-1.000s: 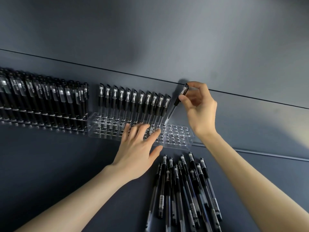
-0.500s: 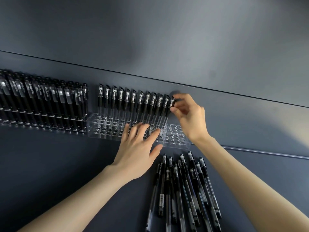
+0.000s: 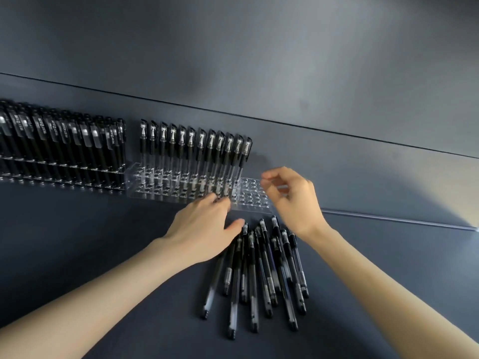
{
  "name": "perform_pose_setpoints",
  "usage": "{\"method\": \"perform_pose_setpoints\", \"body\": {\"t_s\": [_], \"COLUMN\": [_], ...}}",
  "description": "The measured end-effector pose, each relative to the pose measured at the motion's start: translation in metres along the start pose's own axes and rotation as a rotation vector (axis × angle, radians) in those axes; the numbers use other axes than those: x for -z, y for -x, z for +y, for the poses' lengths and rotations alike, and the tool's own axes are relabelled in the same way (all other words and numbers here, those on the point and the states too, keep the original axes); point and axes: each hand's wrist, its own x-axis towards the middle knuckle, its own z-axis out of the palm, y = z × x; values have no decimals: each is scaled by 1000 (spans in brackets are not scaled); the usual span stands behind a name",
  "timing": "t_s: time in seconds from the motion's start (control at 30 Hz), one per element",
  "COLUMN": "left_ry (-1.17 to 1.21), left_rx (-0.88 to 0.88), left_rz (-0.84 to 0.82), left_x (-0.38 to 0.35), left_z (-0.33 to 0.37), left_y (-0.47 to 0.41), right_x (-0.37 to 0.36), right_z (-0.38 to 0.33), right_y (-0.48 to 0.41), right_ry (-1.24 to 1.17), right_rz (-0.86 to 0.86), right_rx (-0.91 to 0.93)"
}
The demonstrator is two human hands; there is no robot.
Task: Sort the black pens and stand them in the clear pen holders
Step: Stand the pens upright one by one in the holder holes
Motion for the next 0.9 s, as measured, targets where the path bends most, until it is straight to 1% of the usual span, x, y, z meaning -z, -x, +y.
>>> {"method": "perform_pose_setpoints", "body": {"t_s": [0.1,0.2,0.3,0.4,0.57,0.67,0.83,0.9], "left_ry": [-33,-5,101,223,403,433,424,484], "left_rx": [64,114,176,270,331,337,334,302], "left_rz": [-99,-117,-124,-156,-162,-173,-143,-130], "left_x": [3,0,-4,-6,-11,-8,-4,-1], "left_z": [11,21,29,31,20,21,23,23], "left_y": [29,51,55,50,36,37,39,42], "right_x": [6,8,7,5,7,8,9,10], "right_z": [6,12,13,13,13,12,12,12], "right_y": [31,57,70,74,77,76,78,78], "right_ry": [138,277,332,360,355,345,334,310], "right_rz": [-200,-431,-538,-550,-538,-542,-541,-509], "right_rx": [1,-8,-44,-30,-5,-3,-2,9]}}
